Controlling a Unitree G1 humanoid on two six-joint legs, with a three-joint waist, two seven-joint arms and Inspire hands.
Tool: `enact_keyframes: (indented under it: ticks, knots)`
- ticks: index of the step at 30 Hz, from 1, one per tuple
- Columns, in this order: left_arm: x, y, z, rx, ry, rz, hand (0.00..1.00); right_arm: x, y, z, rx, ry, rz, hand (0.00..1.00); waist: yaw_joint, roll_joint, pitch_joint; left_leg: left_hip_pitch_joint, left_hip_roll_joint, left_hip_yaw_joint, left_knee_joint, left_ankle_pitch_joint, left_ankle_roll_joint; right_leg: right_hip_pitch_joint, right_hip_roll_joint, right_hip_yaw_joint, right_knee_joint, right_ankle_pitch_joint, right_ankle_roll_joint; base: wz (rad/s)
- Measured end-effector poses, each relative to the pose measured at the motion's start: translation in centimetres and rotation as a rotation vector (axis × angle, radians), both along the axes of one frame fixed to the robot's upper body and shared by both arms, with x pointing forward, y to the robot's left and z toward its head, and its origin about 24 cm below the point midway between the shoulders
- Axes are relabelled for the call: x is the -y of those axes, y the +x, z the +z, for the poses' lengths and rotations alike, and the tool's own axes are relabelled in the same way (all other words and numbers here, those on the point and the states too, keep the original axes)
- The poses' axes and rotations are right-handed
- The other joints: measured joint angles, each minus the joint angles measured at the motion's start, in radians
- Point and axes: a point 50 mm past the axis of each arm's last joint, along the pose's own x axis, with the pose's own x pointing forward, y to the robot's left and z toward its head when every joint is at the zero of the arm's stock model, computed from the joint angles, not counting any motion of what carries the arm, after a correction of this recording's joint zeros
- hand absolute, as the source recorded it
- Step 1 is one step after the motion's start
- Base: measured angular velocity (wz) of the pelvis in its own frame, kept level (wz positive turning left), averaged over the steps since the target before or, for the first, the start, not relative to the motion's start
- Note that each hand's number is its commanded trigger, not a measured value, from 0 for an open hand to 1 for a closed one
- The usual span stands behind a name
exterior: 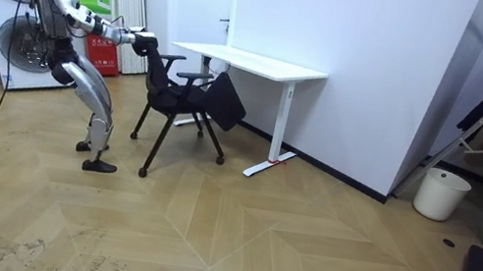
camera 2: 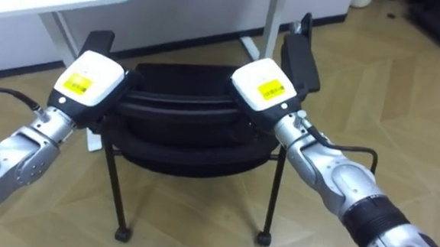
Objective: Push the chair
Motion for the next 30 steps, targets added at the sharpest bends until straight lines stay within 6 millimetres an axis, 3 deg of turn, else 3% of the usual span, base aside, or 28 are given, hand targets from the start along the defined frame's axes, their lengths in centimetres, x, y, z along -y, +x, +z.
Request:
enact_keyframes:
  ticks: [3,5,6,7,10,13,18,20,21,22,23,25,28,30]
  knots:
    - [0.1,0.0,0.2,0.012,0.000,-0.003,1.00,0.0,0.0,0.1,0.005,0.002,0.001,1.00,0.000,-0.002,0.0018,0.012,0.001,-0.006,-0.019,0.006,-0.011,0.011,0.004,-0.006,-0.003,-0.017,0.002,0.12]
    - [0.0,-0.2,0.0,0.012,-0.001,0.002,1.00,0.0,0.0,0.1,0.001,0.004,0.007,1.00,0.003,-0.012,0.0090,0.029,0.002,-0.010,-0.025,0.003,-0.015,0.025,0.004,-0.009,0.001,-0.033,-0.001,0.04]
    - [0.0,-0.3,0.0,0.011,-0.001,0.003,1.00,0.0,0.0,0.1,0.001,0.003,0.008,1.00,0.003,-0.005,0.0055,0.032,0.003,-0.010,-0.019,0.002,-0.017,0.028,0.005,-0.010,0.007,-0.040,-0.001,0.12]
    - [0.1,-0.3,-0.2,0.005,0.003,0.003,1.00,0.0,-0.1,0.0,-0.003,0.002,0.007,1.00,-0.001,-0.011,0.0099,0.033,0.004,-0.009,0.012,0.003,-0.019,0.036,0.002,-0.011,0.022,-0.057,0.000,0.15]
    - [0.3,-0.5,-0.7,-0.013,-0.001,0.006,1.00,0.3,-0.3,-0.5,-0.026,-0.001,0.006,1.00,0.002,-0.007,0.0110,0.017,0.006,-0.007,0.145,0.028,0.004,0.065,-0.009,-0.005,0.081,-0.109,0.007,0.06]
    - [0.7,-0.8,-1.3,-0.030,-0.005,0.001,1.00,0.7,-0.7,-1.1,-0.041,-0.001,0.004,1.00,-0.004,0.004,0.0095,0.012,0.009,-0.006,0.215,0.030,0.005,0.086,-0.011,0.001,0.109,-0.140,0.020,0.07]
    - [1.3,-0.8,-1.4,-0.030,-0.015,-0.003,1.00,1.3,-0.7,-0.9,-0.027,-0.012,-0.002,1.00,-0.041,0.002,0.0087,-0.008,-0.020,0.013,0.209,0.033,0.009,0.082,-0.008,0.051,0.117,-0.145,0.032,0.35]
    - [2.0,-0.3,-0.9,-0.016,-0.013,-0.028,1.00,2.0,-0.8,-0.7,-0.009,-0.007,-0.009,1.00,-0.069,-0.026,0.0109,-0.076,-0.069,0.038,0.096,0.029,0.015,0.059,-0.006,0.117,0.116,-0.148,0.040,0.49]
    - [2.2,-0.2,-0.9,-0.015,-0.015,-0.032,1.00,2.2,-0.8,-0.7,-0.006,-0.009,-0.012,1.00,-0.071,-0.027,0.0114,-0.096,-0.071,0.054,0.049,0.032,0.014,0.054,-0.003,0.130,0.113,-0.146,0.046,0.00]
    - [2.3,-0.3,-1.1,-0.019,-0.019,-0.033,1.00,2.5,-0.8,-0.8,-0.003,-0.017,-0.019,1.00,-0.059,-0.030,0.0104,-0.115,-0.070,0.076,0.005,0.083,0.028,0.047,0.009,0.171,0.110,-0.139,0.060,-0.46]
    - [2.4,-0.6,-1.4,-0.027,-0.028,-0.030,1.00,2.6,-1.0,-0.9,0.003,-0.026,-0.013,1.00,-0.051,-0.015,-0.0005,-0.115,-0.071,0.086,-0.007,0.104,0.046,0.044,0.009,0.184,0.102,-0.134,0.076,-0.53]
    - [2.4,-0.7,-1.4,-0.025,-0.032,-0.031,1.00,2.5,-1.0,-0.9,0.018,-0.028,-0.004,1.00,-0.053,-0.006,-0.0089,-0.109,-0.090,0.093,-0.016,0.112,0.076,0.034,0.003,0.193,0.093,-0.124,0.098,-0.27]
    - [2.4,-0.4,-1.0,-0.012,-0.030,-0.031,1.00,2.5,-1.0,-0.7,0.025,-0.021,-0.008,1.00,-0.053,-0.009,-0.0116,-0.105,-0.104,0.106,-0.017,0.124,0.114,0.033,-0.018,0.194,0.092,-0.124,0.112,-0.07]
    - [2.4,-0.2,-0.8,-0.007,-0.026,-0.032,1.00,2.5,-0.9,-0.7,0.027,-0.014,-0.013,1.00,-0.054,-0.017,-0.0087,-0.104,-0.105,0.112,-0.017,0.120,0.127,0.039,-0.028,0.194,0.083,-0.124,0.121,-0.02]
